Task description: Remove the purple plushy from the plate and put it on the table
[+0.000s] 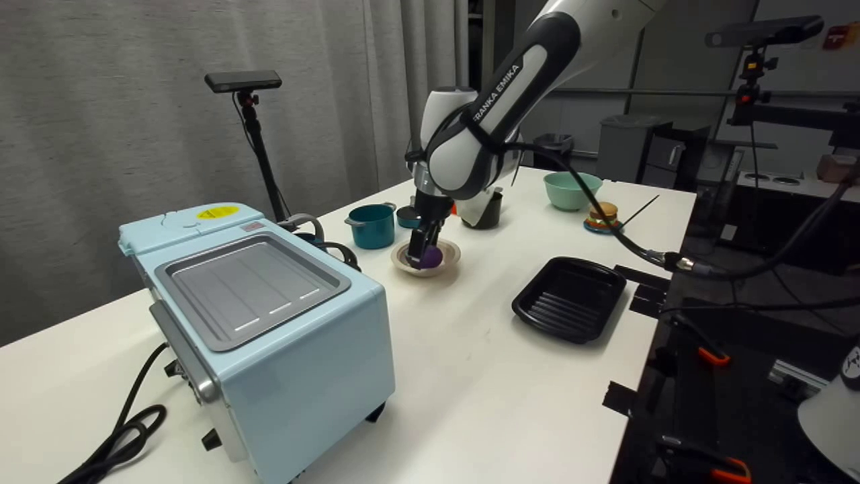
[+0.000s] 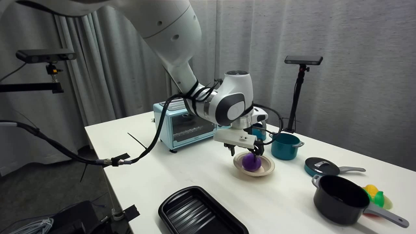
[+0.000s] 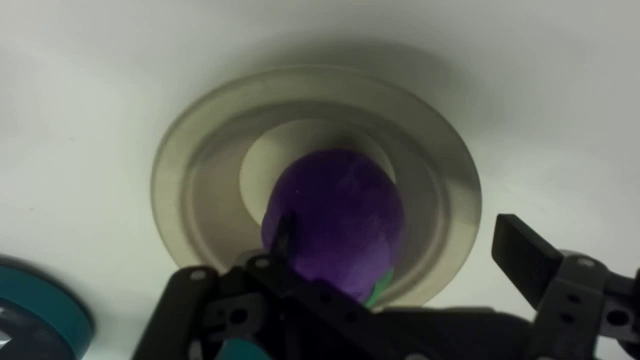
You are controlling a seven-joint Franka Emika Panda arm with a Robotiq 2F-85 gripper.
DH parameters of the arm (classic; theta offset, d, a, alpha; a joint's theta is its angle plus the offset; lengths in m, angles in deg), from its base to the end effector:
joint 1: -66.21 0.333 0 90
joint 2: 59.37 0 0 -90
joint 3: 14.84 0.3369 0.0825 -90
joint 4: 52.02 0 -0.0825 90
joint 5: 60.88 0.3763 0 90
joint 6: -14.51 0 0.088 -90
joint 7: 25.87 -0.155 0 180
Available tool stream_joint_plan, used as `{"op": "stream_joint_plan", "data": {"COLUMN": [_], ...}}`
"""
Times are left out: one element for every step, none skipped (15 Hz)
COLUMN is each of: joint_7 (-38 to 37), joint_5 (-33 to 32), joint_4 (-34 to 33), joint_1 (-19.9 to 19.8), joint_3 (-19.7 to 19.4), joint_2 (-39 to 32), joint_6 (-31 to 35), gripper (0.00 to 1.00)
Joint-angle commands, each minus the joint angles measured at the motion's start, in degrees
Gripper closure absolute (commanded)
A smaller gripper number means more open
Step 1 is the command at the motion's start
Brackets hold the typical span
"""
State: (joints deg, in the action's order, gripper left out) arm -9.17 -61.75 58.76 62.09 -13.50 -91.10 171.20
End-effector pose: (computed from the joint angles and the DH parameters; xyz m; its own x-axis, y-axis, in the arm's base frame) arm 0.6643 -0.0326 0.1992 0.9393 0.2493 0.2357 0.2401 -0.9684 0.0675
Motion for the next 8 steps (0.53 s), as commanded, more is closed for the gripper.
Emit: {"op": "stream_joint_plan", "data": {"joint_7": [-2.02, -2.15, -2.17, -2.39, -2.73, -2.98, -3.21, -3.44], "joint_5": [-2.27, -2.4, -2.42, -2.5, -2.59, -2.65, -2.6, -2.71], "joint_4": [-1.28, -1.39, -1.53, -1.66, -1.81, -1.98, -2.3, -2.54], "joint_1": [0.37, 0.3, 0.18, 0.24, 0.41, 0.51, 0.54, 0.65], "joint_3": [-1.17, -1.29, -1.32, -1.52, -1.74, -1.87, -1.84, -1.94], "joint_2": [0.0, -0.09, -0.31, -0.71, -1.34, -1.81, -2.45, -2.99], "joint_6": [1.19, 1.3, 1.41, 1.45, 1.51, 1.55, 1.5, 1.53], "gripper": [0.0, 0.0, 0.0, 0.0, 0.0, 0.0, 0.0, 0.0]}}
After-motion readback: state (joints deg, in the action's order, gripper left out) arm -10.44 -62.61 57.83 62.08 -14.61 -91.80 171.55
